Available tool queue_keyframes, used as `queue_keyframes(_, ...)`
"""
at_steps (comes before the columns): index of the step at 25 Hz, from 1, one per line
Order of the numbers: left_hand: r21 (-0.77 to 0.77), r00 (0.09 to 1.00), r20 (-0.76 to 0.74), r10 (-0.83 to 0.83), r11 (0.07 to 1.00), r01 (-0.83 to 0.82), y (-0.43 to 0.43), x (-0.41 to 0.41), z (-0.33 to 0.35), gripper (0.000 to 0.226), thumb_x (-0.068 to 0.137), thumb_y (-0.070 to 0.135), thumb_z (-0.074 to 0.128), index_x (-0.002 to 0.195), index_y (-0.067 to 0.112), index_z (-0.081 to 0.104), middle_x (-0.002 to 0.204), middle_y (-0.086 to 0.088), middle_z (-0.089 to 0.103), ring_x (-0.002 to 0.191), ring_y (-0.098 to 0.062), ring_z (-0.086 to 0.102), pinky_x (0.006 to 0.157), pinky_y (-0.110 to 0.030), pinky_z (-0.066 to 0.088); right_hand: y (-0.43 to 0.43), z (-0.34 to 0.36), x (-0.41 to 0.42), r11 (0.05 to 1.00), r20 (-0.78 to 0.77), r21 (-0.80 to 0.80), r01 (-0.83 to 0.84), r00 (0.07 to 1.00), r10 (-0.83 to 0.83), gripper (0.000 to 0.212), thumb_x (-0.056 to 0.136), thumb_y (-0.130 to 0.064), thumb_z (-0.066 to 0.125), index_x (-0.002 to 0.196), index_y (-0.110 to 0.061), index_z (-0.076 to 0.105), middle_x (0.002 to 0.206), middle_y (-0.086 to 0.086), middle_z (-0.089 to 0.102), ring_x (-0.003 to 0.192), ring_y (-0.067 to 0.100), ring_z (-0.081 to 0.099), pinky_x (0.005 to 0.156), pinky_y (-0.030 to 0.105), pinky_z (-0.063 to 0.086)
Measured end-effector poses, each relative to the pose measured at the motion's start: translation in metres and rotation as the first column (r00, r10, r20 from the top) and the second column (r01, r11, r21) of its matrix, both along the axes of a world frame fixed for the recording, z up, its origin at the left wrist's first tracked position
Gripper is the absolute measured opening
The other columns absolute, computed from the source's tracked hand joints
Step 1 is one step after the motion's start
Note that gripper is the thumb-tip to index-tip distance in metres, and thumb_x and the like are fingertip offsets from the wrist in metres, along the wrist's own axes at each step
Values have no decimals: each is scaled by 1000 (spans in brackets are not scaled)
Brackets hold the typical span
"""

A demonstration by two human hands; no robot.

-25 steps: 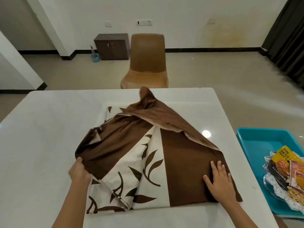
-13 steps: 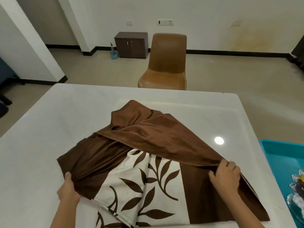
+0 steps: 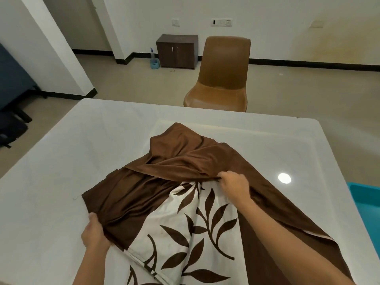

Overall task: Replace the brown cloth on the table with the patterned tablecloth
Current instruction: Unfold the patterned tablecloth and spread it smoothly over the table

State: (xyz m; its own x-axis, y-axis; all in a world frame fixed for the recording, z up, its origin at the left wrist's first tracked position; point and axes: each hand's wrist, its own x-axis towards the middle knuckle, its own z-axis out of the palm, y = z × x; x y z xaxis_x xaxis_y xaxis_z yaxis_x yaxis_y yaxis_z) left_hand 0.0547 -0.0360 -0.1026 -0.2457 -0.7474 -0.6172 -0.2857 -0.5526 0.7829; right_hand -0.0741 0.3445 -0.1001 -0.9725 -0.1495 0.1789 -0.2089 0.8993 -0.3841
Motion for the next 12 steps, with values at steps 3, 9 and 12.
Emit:
queue_keyframes(3, 98, 997, -72, 41, 995, -34, -13, 1, 3, 61, 91, 45, 58, 138, 9, 44, 122, -3, 56, 105, -19, 54, 100, -33, 44, 46, 23, -11, 843, 27, -396, 363, 923, -385, 23, 92, -13, 52, 100, -22, 71, 93, -5, 68, 84, 15, 61, 73, 28, 47)
queue_keyframes(9, 64, 990, 3, -142, 988, 142, -22, -11, -6, 58, 75, 45, 77, 117, 8, 59, 120, -9, 62, 107, -30, 60, 97, -48, 48, 135, 35, -12, 484, 386, -131, 865, 494, -779, 41, 82, -1, 57, 122, -7, 59, 125, 20, 57, 117, 40, 48, 95, 42, 41)
queue_keyframes(12, 37, 979, 14, -204, 978, 204, -7, -19, -6, 65, 71, 40, 81, 121, 5, 58, 118, -10, 62, 107, -32, 60, 97, -46, 48, 55, 20, 18, 809, 110, -107, 577, 816, -567, 56, 78, -12, 62, 133, -11, 50, 136, 15, 48, 129, 34, 41, 108, 44, 34)
